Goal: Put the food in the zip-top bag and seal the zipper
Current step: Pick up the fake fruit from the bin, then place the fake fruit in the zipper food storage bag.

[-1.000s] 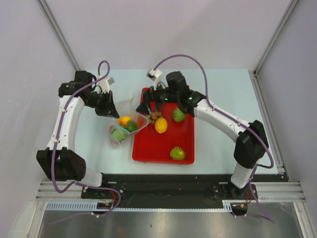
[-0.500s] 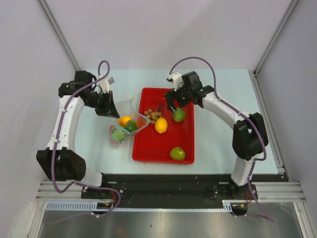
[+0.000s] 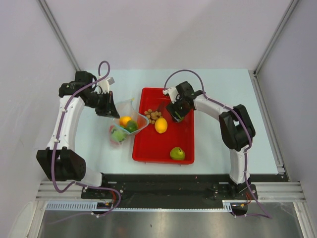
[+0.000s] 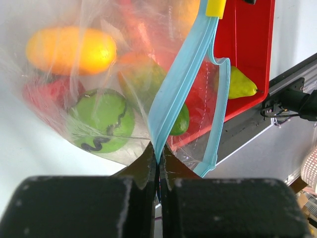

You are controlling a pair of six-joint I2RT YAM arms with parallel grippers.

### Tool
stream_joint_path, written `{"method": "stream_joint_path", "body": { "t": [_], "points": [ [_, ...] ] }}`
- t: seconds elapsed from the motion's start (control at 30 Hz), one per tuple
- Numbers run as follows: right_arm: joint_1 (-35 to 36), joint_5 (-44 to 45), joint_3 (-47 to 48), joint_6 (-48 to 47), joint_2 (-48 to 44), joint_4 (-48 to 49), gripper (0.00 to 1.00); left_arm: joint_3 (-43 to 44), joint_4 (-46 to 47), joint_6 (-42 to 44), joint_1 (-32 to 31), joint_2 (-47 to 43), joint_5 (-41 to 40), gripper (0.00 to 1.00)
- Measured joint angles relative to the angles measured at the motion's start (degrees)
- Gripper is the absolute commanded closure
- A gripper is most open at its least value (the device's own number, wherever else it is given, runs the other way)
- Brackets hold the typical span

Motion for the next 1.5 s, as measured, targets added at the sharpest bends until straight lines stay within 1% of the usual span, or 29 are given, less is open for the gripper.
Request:
{"method": "stream_joint_path", "body": {
  "t": [0.03, 0.07, 0.13, 0.17, 0.27, 0.43, 0.53, 0.6, 0.73, 0.83, 0.93, 1.07, 1.2, 1.3, 1.33, 1.37, 1.43, 1.47, 1.5],
  "points": [
    [0.0, -0.1, 0.0, -0.5, 0.0, -0.1, 0.54, 0.0, 0.0, 0.0, 0.0, 0.0, 0.0, 0.96],
    [0.0, -0.1, 0.0, -0.2, 0.0, 0.0, 0.6, 0.0, 0.0, 0.0, 0.0, 0.0, 0.0, 0.96],
    [0.0, -0.4, 0.0, -0.2, 0.0, 0.0, 0.68, 0.0, 0.0, 0.0, 0.0, 0.0, 0.0, 0.96],
    [0.0, -0.6, 0.0, 0.1, 0.0, -0.1, 0.69, 0.0, 0.0, 0.0, 0.0, 0.0, 0.0, 0.96],
    [0.0, -1.9, 0.5, 1.1, -0.7, -0.6, 0.69, 0.0, 0.0, 0.0, 0.0, 0.0, 0.0, 0.96],
    [-0.6, -9.9, 1.2, 6.2, -6.2, 0.0, 0.69, 0.0, 0.1, 0.0, 0.0, 0.0, 0.0, 0.96],
    [-0.2, -15.8, 1.5, 12.2, -12.5, 5.7, 0.68, 0.0, 0.3, 0.0, 0.0, 0.0, 0.0, 0.96],
    [1.3, -18.9, 3.4, 15.3, -15.6, 9.4, 0.67, 0.0, 0.4, 0.0, 0.0, 0.0, 0.0, 0.96],
    [7.8, -23.0, 8.2, 18.0, -17.9, 15.6, 0.67, 0.0, 0.4, 0.0, 0.0, 0.0, 0.1, 0.96],
    [13.7, -25.6, 9.3, 17.5, -18.0, 18.3, 0.67, 0.0, 0.4, 0.0, 0.0, 0.0, 0.3, 0.96],
    [17.8, -27.5, 9.3, 15.7, -17.2, 18.3, 0.67, 0.0, 0.4, 0.0, 0.0, 0.1, 0.5, 0.96],
    [20.3, -28.2, 9.3, 12.3, -14.2, 17.0, 0.67, 0.0, 0.4, 0.0, 0.0, 0.1, 0.7, 0.96],
    [21.6, -26.6, 10.1, 8.7, -9.1, 14.8, 0.66, 0.0, 0.4, 0.0, 0.0, 0.1, 1.2, 0.95],
    [21.9, -24.9, 11.4, 7.8, -5.4, 13.7, 0.62, 0.0, 0.5, 0.0, 0.0, 0.1, 1.2, 0.95],
    [21.9, -23.6, 11.6, 7.8, -4.6, 13.9, 0.55, 0.0, 0.5, 0.0, 0.2, 0.1, 1.4, 0.95],
    [21.9, -22.6, 11.8, 7.8, -4.0, 14.1, 0.39, 0.0, 0.5, 0.0, 0.2, 0.1, 1.5, 0.95],
    [21.9, -20.2, 12.0, 7.8, -3.7, 15.0, 0.23, 0.0, 0.5, 0.0, 0.2, 0.1, 1.6, 0.95],
    [22.0, -18.6, 12.2, 7.6, -3.7, 15.4, 0.1, 0.0, 0.5, 0.0, 0.2, 0.1, 1.6, 0.95],
    [22.0, -17.1, 12.7, 7.5, -3.5, 15.6, 0.06, 0.0, 0.5, 0.0, 0.2, 0.1, 1.6, 0.95]
  ]
}}
